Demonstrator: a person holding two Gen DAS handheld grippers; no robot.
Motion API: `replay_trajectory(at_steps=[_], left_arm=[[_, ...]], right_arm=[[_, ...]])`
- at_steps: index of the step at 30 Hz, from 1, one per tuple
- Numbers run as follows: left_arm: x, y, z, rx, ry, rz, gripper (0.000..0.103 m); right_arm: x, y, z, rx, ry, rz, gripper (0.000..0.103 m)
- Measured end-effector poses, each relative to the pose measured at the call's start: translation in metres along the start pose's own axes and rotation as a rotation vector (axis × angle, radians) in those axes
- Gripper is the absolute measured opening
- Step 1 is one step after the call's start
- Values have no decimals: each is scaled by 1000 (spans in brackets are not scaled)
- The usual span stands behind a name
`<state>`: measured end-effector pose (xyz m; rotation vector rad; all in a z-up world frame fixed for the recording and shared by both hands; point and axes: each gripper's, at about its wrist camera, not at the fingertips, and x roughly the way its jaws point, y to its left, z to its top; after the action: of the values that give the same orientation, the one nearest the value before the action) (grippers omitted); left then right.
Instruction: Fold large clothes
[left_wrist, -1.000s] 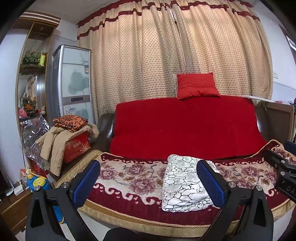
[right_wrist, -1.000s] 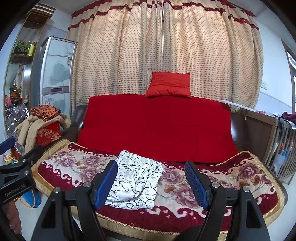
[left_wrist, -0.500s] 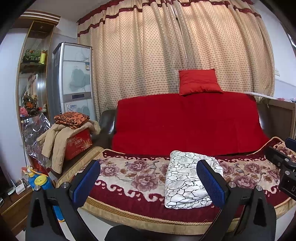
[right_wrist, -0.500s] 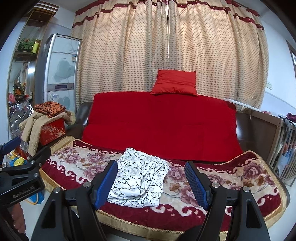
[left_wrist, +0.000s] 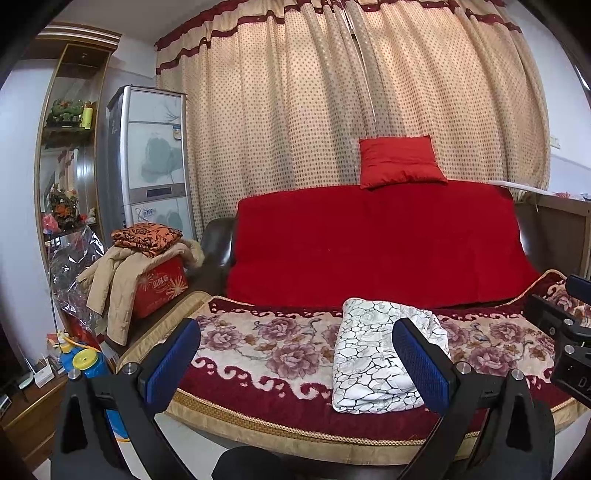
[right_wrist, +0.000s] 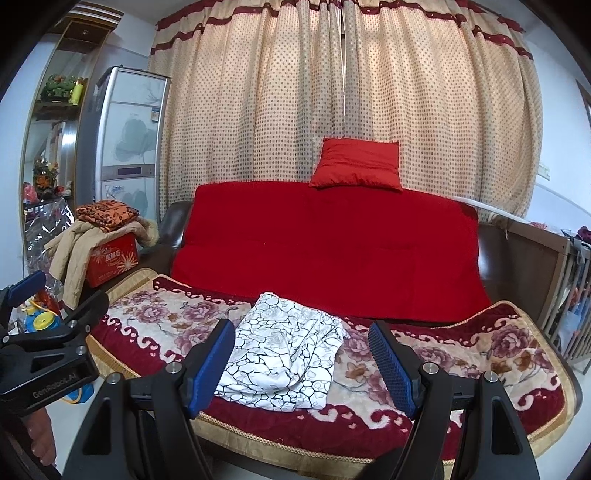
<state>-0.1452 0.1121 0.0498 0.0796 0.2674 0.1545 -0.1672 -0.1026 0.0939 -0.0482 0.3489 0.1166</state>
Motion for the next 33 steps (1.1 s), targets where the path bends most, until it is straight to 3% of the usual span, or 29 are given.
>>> replay_trajectory(at_steps=[33], left_arm=[[103,-10,-2,-37,145,-7,103]], right_arm=[[118,9,-10,10,155,14,78]])
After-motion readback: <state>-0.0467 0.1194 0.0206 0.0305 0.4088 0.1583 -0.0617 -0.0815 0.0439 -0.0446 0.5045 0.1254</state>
